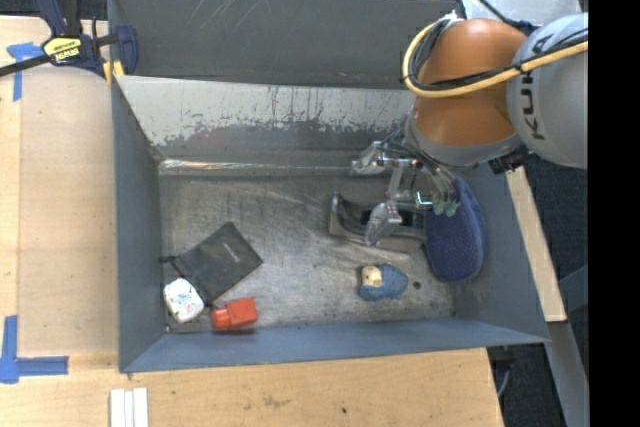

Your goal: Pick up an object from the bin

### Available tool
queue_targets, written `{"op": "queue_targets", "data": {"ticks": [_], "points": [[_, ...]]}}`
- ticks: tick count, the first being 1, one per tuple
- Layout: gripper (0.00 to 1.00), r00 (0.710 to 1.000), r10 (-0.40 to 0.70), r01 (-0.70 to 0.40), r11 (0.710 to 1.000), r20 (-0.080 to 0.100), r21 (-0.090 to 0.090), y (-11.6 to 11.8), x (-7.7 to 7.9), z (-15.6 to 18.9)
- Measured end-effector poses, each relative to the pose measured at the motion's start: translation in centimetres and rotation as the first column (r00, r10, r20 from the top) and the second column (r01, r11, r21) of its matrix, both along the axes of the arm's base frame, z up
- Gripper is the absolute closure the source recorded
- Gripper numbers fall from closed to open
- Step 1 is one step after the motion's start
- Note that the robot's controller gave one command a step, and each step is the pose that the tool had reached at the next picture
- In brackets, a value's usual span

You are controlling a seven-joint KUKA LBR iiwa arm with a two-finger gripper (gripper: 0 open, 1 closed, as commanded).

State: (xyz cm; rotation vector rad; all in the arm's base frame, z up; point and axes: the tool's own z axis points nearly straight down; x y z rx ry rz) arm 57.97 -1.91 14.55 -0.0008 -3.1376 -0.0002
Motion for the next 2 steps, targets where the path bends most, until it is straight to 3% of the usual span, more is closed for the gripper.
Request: {"op": "queue_targets", "data": {"ticks": [1,2], "points": [[0.0,0.967,0.254,-0.254,0.967,0.011,0.001,8.7,3.3,0.3],[0.0,0.931,0.366,-0.366,0.93,0.008,0.015,1.1,2.0,-7.0]]}}
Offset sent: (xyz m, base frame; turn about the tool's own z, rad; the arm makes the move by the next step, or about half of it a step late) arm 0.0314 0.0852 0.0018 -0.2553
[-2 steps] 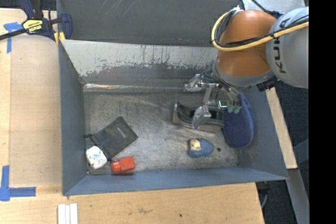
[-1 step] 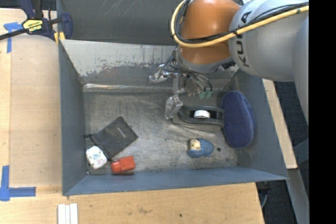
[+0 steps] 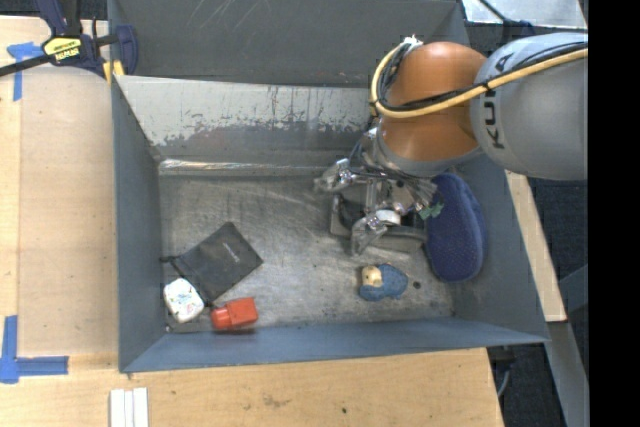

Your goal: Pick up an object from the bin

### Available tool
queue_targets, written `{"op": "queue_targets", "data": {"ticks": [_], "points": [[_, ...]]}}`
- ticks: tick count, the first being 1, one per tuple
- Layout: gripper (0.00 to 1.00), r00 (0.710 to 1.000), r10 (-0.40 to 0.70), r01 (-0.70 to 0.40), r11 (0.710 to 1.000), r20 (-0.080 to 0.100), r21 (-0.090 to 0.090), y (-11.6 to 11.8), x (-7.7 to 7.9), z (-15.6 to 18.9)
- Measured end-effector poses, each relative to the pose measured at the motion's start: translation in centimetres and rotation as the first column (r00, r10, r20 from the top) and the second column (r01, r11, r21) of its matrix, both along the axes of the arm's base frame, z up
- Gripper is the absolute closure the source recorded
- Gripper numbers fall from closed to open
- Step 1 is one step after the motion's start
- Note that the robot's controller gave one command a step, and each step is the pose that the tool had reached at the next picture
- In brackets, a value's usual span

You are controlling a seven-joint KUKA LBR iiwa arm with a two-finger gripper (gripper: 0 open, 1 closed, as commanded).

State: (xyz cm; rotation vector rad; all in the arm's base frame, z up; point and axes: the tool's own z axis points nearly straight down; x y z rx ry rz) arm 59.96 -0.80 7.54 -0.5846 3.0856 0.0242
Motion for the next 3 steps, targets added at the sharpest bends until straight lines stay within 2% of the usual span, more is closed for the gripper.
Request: {"op": "queue_targets", "data": {"ticks": [1,2,3], "points": [[0.0,0.994,-0.109,0.109,0.994,-0.004,0.008,-4.1,0.8,0.4],[0.0,0.866,-0.499,0.499,0.867,-0.033,0.001,-5.7,1.0,0.1],[0.0,0.887,-0.461,0.461,0.888,-0.022,0.0,-5.4,1.0,0.1]]}}
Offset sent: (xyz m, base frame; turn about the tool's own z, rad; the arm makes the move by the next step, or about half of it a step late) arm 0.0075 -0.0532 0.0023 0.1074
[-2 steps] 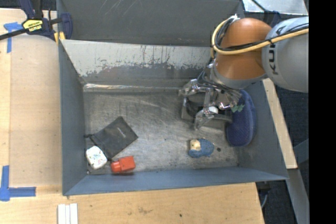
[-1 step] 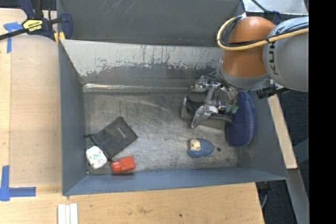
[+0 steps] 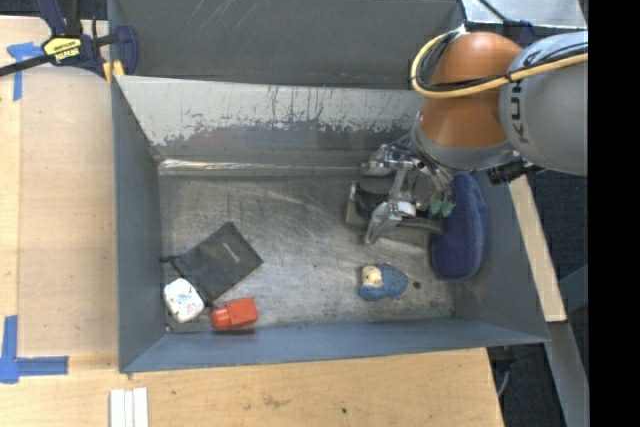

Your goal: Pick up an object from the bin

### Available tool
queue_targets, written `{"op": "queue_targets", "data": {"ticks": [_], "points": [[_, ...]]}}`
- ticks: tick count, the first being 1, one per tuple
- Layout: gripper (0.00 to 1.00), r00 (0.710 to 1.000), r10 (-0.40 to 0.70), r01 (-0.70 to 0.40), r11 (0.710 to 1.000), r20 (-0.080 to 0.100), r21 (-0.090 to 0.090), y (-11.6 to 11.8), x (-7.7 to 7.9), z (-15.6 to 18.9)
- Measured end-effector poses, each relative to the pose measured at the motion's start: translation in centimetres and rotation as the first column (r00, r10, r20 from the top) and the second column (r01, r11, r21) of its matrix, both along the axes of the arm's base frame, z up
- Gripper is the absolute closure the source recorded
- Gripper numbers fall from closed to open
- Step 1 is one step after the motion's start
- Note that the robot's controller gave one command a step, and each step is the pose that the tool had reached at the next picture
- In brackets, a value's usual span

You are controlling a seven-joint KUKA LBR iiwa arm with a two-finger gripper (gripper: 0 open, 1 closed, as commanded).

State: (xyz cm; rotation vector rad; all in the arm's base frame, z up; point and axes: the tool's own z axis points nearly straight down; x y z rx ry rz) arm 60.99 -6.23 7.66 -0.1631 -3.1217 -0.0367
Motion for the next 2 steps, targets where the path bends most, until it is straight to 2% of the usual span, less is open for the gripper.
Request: {"op": "queue_targets", "data": {"ticks": [1,2], "points": [[1.0,1.0,0.001,-0.001,1.0,0.0,0.002,0.1,0.1,0.2],[1.0,0.889,0.458,-0.457,0.889,0.016,-0.024,4.5,-3.2,16.4]]}}
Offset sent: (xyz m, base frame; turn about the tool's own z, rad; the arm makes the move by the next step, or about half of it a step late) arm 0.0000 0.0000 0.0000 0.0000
